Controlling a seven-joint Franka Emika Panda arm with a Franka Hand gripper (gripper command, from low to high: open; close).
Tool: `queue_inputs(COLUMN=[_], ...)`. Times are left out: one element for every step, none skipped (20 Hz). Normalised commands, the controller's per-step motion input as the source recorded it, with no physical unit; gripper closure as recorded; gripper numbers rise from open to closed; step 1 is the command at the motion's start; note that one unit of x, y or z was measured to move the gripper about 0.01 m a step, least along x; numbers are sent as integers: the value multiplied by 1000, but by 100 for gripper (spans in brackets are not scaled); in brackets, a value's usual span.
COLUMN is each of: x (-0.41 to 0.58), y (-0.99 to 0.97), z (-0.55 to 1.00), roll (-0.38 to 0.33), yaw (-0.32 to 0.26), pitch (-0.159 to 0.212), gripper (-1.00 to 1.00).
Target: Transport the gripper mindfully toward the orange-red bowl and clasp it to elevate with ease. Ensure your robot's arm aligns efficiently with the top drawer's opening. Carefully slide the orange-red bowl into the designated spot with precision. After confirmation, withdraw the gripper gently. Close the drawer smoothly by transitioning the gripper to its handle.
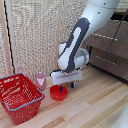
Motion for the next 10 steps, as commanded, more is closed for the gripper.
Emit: queue_inputs(x=[0,0,0,0,0,-23,0,-17,-54,-89], y=[17,40,74,94,49,17,23,49,11,0], z=[-269,-180,-66,0,0,0,-11,-43,-37,-31], roll=[-15,-13,0,-3,0,0,0,-9,-10,-10], yaw=[84,78,53,40,36,27,25,25,15,11], pitch=[0,0,11,36,14,8,0,0,0,-11], gripper=[100,100,100,100,100,100,100,100,100,100])
